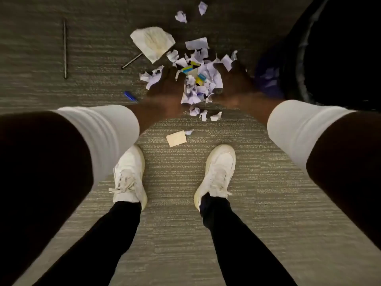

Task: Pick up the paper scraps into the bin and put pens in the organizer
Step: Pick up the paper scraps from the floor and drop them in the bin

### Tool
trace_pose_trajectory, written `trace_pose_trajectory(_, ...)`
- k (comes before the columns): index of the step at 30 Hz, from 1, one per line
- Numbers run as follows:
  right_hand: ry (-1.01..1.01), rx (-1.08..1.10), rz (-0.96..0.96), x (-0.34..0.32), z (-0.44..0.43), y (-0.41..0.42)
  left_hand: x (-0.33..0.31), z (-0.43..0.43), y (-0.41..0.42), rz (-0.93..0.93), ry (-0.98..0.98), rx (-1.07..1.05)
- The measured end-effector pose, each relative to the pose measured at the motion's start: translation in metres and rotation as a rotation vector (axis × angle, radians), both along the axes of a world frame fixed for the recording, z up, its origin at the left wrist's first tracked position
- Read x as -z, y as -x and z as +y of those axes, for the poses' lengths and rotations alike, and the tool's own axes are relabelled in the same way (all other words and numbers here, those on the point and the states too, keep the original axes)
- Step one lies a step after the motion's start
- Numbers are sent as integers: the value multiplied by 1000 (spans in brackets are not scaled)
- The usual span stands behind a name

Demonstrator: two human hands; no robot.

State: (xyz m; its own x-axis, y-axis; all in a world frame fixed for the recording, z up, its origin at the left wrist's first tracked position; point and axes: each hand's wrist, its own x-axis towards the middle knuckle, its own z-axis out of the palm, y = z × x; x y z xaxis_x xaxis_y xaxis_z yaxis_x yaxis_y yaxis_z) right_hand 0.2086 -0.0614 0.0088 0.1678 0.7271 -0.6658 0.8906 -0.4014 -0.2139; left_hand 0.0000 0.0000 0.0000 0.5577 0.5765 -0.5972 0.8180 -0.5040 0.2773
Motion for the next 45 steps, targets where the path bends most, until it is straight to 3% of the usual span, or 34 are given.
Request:
trace_pose_trajectory(7, -29, -43, 22, 49, 14, 1, 54, -1, -15, 7, 38, -52)
trace_pose_trajectory(12, -76, -102, 14, 60, 4, 27, 60, -3, -14, -20, 37, -47)
trace_pose_trajectory(25, -236, 93, 12, 52, -2, 29, 40, -1, -2, -76, -2, -128)
trace_pose_trajectory(30, -318, 237, 33, 18, -9, 23, 6, -4, -9, -161, -18, -236)
trace_pose_trajectory(36, -532, 449, 45, -63, -19, 12, -54, 0, -43, -295, -65, -553)
trace_pose_trajectory(40, -682, 592, 6, -131, -19, -4, -111, 7, -81, -451, -106, -760)
trace_pose_trajectory(45, -843, 831, -50, -207, -21, -44, -194, 14, -142, -711, -110, -795)
